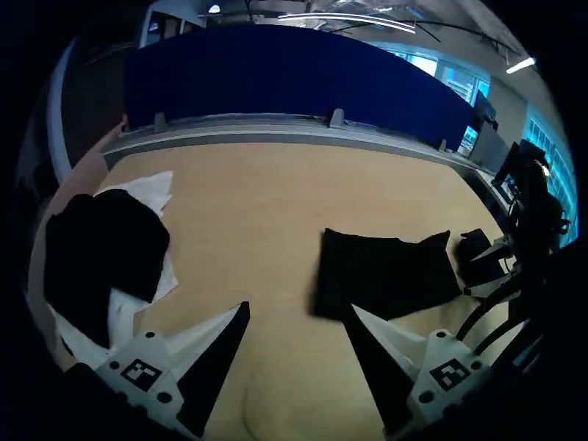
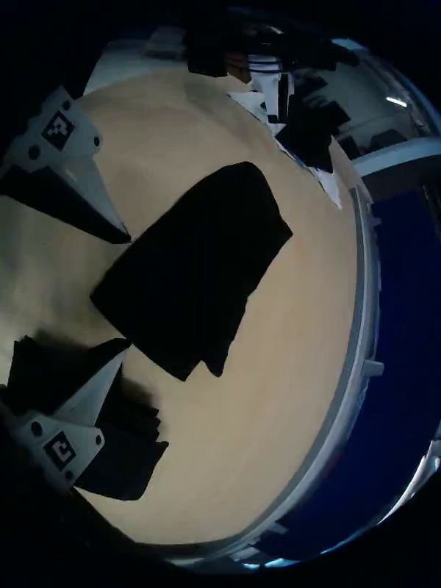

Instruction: Fold towel

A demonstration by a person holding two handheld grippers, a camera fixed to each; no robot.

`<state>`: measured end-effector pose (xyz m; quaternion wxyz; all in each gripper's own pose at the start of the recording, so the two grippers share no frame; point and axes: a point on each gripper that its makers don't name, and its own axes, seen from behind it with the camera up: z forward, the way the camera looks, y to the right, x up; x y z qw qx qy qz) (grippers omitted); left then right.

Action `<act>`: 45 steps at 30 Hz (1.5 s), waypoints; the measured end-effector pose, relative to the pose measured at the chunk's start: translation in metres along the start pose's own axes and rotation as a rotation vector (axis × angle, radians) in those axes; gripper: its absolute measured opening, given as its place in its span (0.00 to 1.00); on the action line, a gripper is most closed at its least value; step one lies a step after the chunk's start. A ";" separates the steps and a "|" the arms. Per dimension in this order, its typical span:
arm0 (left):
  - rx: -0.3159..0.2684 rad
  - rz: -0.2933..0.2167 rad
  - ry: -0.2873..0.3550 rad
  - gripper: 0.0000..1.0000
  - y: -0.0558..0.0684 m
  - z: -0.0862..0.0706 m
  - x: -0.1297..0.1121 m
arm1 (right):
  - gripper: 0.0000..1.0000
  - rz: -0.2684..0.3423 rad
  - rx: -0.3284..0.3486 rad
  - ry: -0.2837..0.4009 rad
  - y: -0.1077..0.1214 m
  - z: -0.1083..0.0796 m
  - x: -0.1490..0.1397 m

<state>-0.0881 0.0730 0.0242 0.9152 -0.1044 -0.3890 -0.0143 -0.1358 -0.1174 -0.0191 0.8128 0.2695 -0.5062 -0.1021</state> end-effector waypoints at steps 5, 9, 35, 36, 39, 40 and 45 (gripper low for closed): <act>0.047 -0.033 0.010 0.92 -0.015 -0.019 -0.016 | 1.00 -0.031 0.012 -0.020 -0.006 0.001 -0.006; 0.068 -0.052 0.010 0.92 -0.021 -0.030 -0.027 | 1.00 -0.040 0.019 -0.023 -0.010 0.002 -0.006; 0.140 -0.092 -0.002 0.92 -0.042 -0.070 -0.067 | 0.87 -0.043 0.036 -0.067 -0.013 0.007 -0.028; 0.140 -0.092 -0.003 0.92 -0.042 -0.071 -0.068 | 0.85 -0.044 0.033 -0.068 -0.012 0.007 -0.029; 0.140 -0.093 -0.009 0.92 -0.041 -0.072 -0.070 | 0.80 -0.049 0.017 -0.069 -0.009 0.008 -0.030; 0.139 -0.094 -0.010 0.92 -0.041 -0.072 -0.071 | 0.79 -0.049 0.014 -0.070 -0.008 0.009 -0.031; 0.135 -0.099 -0.013 0.92 -0.039 -0.073 -0.073 | 0.69 -0.041 0.009 -0.071 -0.006 0.012 -0.033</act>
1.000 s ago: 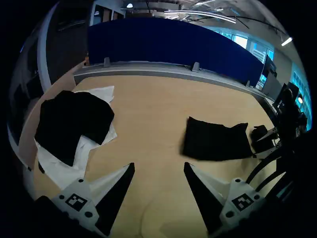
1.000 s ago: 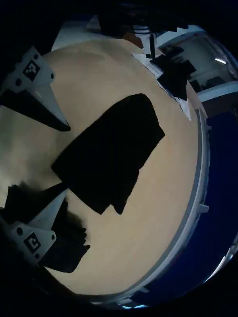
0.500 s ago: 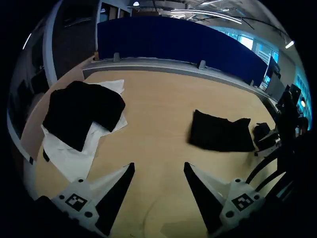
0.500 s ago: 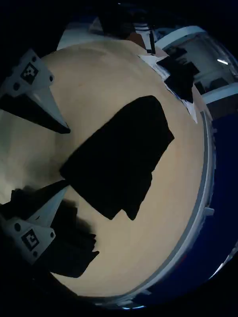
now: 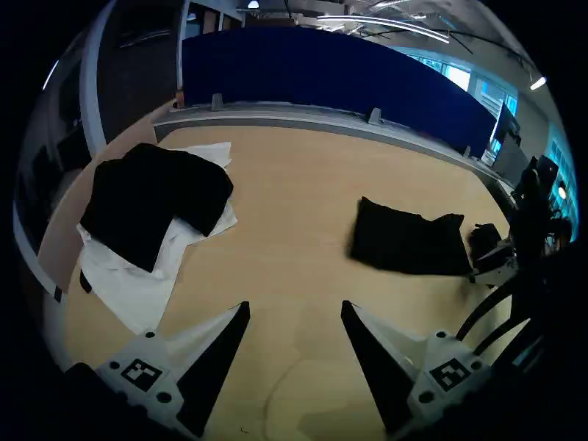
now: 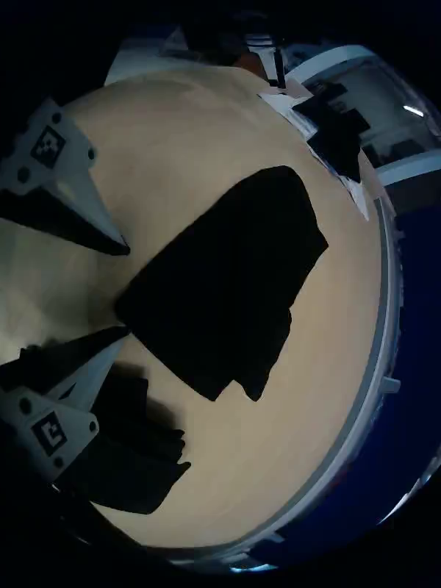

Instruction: Fold towel

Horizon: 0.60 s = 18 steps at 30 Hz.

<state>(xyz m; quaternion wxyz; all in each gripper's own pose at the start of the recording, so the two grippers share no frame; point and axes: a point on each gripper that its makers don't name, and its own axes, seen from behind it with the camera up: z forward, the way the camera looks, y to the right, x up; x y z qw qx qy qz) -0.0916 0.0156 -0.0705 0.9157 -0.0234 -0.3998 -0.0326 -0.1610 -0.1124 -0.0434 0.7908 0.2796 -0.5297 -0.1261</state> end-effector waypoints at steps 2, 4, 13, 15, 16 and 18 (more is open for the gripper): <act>0.000 -0.001 -0.002 0.92 0.000 0.000 -0.001 | 0.68 0.004 -0.002 -0.003 0.001 0.001 -0.001; -0.001 -0.001 -0.004 0.92 0.000 -0.001 -0.002 | 0.66 0.006 -0.007 -0.008 0.002 0.003 -0.002; -0.004 -0.001 -0.010 0.92 -0.001 -0.003 -0.007 | 0.43 0.015 -0.014 -0.021 0.003 0.009 -0.005; -0.005 -0.003 -0.013 0.92 -0.001 -0.003 -0.008 | 0.43 0.020 -0.013 -0.020 0.003 0.010 -0.004; -0.005 -0.004 -0.014 0.92 -0.002 -0.002 -0.009 | 0.43 0.022 -0.013 -0.020 0.004 0.010 -0.004; -0.006 -0.006 -0.016 0.92 -0.002 -0.001 -0.009 | 0.39 0.026 -0.014 -0.020 0.004 0.011 -0.004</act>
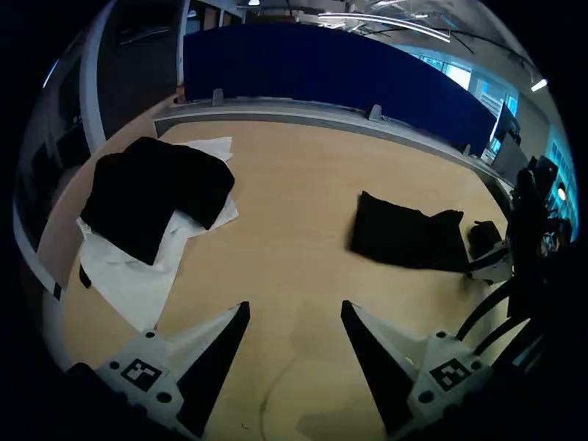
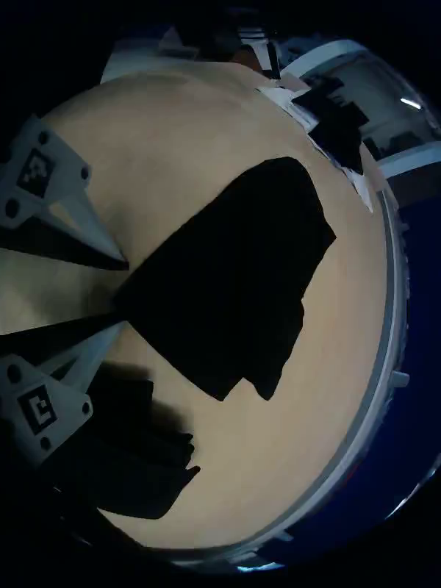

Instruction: Fold towel

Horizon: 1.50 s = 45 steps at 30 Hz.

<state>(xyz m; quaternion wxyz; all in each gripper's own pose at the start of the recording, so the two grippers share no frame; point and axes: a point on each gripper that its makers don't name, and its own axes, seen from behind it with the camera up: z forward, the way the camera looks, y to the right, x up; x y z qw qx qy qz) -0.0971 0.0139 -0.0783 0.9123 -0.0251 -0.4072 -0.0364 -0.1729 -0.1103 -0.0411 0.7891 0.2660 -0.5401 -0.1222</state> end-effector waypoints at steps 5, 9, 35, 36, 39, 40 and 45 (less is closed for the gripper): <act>-0.001 0.004 -0.004 0.92 0.000 0.001 -0.001 | 0.23 0.008 -0.011 0.007 0.003 -0.001 0.001; -0.001 0.006 -0.007 0.92 0.000 0.001 -0.002 | 0.13 0.016 -0.014 0.012 0.005 0.000 0.001; 0.006 -0.001 -0.001 0.92 -0.001 -0.001 0.002 | 0.04 -0.020 -0.039 0.139 0.003 -0.033 0.030; 0.007 -0.001 0.000 0.92 -0.001 -0.002 0.002 | 0.04 -0.018 -0.040 0.151 0.003 -0.036 0.034; 0.009 -0.003 0.002 0.92 -0.001 -0.003 0.004 | 0.04 -0.021 -0.049 0.183 0.003 -0.044 0.044; 0.010 -0.003 0.002 0.92 -0.001 -0.004 0.004 | 0.04 -0.024 -0.051 0.195 0.003 -0.047 0.048; 0.009 -0.001 0.006 0.92 0.000 -0.005 0.006 | 0.04 -0.045 -0.061 0.259 0.000 -0.063 0.072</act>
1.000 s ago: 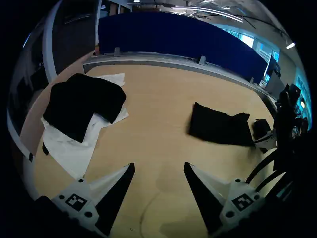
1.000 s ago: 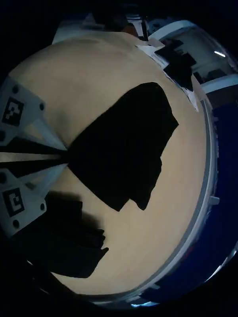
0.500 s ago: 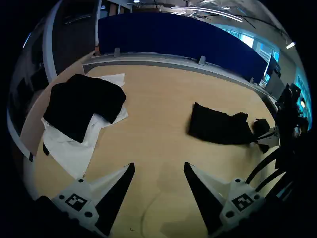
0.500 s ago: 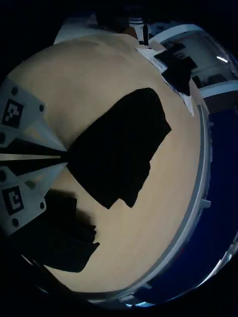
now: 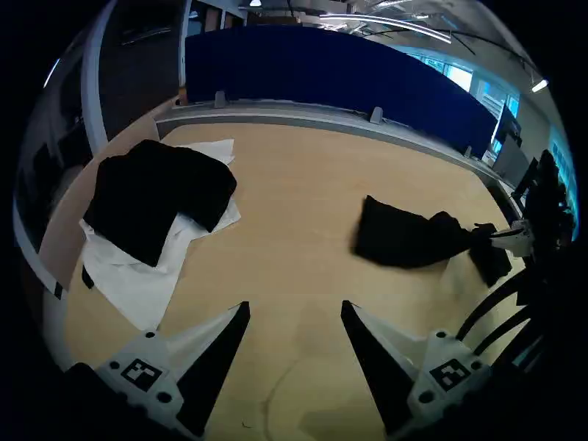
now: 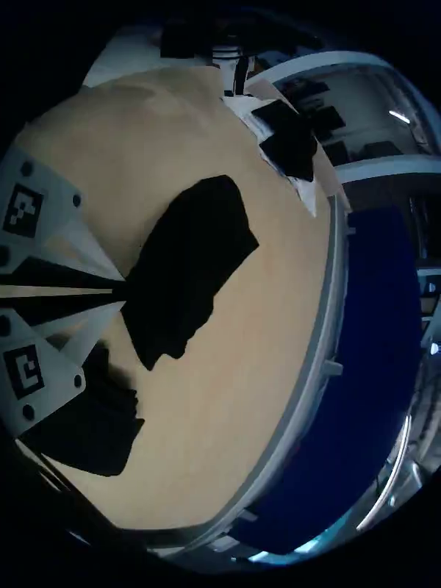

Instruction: Fold towel

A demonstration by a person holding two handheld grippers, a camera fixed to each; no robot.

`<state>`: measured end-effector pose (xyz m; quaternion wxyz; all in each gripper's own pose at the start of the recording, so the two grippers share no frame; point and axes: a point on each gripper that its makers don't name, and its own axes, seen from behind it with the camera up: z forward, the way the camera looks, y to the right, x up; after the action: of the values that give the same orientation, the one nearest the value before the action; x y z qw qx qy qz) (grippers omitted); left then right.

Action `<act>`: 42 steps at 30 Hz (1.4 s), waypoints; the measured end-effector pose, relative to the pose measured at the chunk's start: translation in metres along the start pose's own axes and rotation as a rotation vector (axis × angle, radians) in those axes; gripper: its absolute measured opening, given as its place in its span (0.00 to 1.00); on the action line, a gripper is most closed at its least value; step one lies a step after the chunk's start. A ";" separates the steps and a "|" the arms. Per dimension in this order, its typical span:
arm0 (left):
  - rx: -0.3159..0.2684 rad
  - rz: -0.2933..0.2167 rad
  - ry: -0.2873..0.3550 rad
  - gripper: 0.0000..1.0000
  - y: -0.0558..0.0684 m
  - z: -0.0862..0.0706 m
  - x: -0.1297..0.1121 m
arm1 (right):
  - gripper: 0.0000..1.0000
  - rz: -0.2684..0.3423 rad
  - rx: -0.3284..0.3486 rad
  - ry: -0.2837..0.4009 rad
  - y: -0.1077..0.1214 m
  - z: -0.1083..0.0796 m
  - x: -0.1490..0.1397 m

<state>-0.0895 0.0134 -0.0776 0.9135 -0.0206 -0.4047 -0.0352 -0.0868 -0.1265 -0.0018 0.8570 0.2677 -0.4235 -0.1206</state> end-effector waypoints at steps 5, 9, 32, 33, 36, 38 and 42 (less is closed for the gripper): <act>-0.002 0.003 0.001 0.92 0.002 -0.001 0.001 | 0.04 -0.033 0.000 0.060 -0.004 -0.012 0.027; -0.006 0.001 0.007 0.92 0.003 -0.001 0.004 | 0.04 -0.062 0.000 0.099 -0.008 -0.022 0.046; -0.013 -0.005 0.023 0.92 0.006 -0.009 0.003 | 0.04 -0.221 0.078 0.114 -0.043 -0.026 0.077; -0.013 -0.006 0.024 0.92 0.006 -0.009 0.003 | 0.04 -0.237 0.092 0.104 -0.049 -0.026 0.075; -0.017 -0.010 0.028 0.92 0.008 -0.010 0.004 | 0.04 -0.281 0.124 0.062 -0.064 -0.023 0.059; -0.020 -0.012 0.028 0.92 0.010 -0.009 0.003 | 0.04 -0.303 0.138 0.038 -0.072 -0.021 0.046; -0.025 -0.009 0.026 0.92 0.013 -0.007 0.000 | 0.04 -0.332 0.163 0.003 -0.086 -0.016 0.025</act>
<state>-0.0832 0.0263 -0.0821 0.9182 -0.0298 -0.3926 -0.0445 -0.0572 -0.2022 -0.0417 0.8013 0.4027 -0.3806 -0.2255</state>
